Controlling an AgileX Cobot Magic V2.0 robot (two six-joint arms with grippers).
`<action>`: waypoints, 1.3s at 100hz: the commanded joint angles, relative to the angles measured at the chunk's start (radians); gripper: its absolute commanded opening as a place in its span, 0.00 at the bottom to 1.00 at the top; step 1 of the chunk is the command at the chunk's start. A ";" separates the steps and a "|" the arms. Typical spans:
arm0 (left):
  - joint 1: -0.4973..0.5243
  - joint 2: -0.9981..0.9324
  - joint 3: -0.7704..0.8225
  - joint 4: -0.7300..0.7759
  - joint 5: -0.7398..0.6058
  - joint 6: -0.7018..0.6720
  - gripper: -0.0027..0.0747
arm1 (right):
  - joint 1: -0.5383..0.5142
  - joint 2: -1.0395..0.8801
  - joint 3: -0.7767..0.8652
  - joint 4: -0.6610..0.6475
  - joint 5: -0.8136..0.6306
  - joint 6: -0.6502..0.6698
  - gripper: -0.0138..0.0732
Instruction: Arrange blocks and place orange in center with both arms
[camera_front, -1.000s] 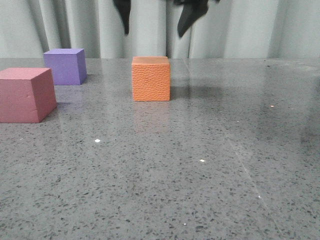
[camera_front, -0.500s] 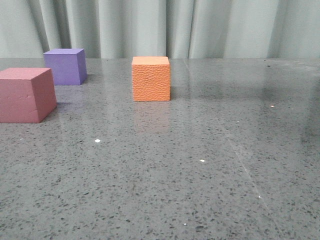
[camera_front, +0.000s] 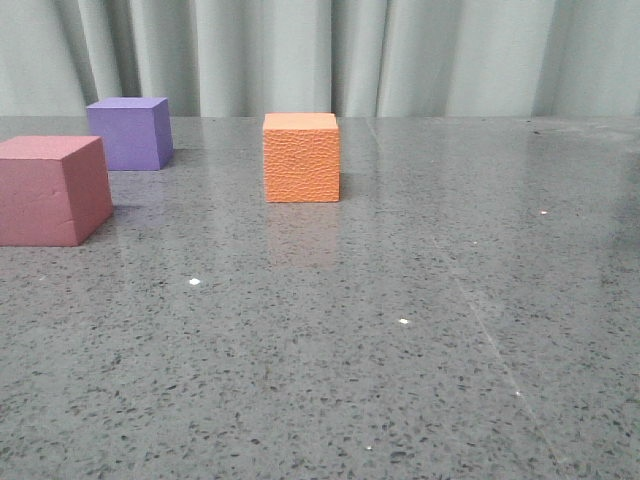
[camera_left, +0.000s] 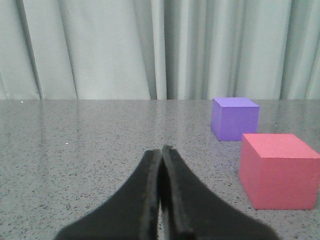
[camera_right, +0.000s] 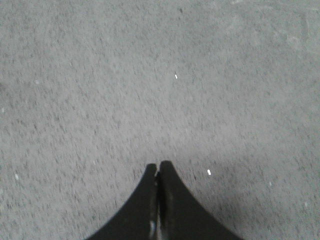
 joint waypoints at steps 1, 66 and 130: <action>-0.007 -0.033 0.054 -0.008 -0.075 -0.002 0.01 | -0.007 -0.096 0.056 -0.040 -0.069 0.003 0.09; -0.007 -0.033 0.054 -0.008 -0.075 -0.002 0.01 | -0.007 -0.287 0.192 -0.039 -0.026 0.003 0.09; -0.007 -0.033 0.054 -0.008 -0.075 -0.002 0.01 | -0.162 -0.500 0.450 0.008 -0.376 0.003 0.09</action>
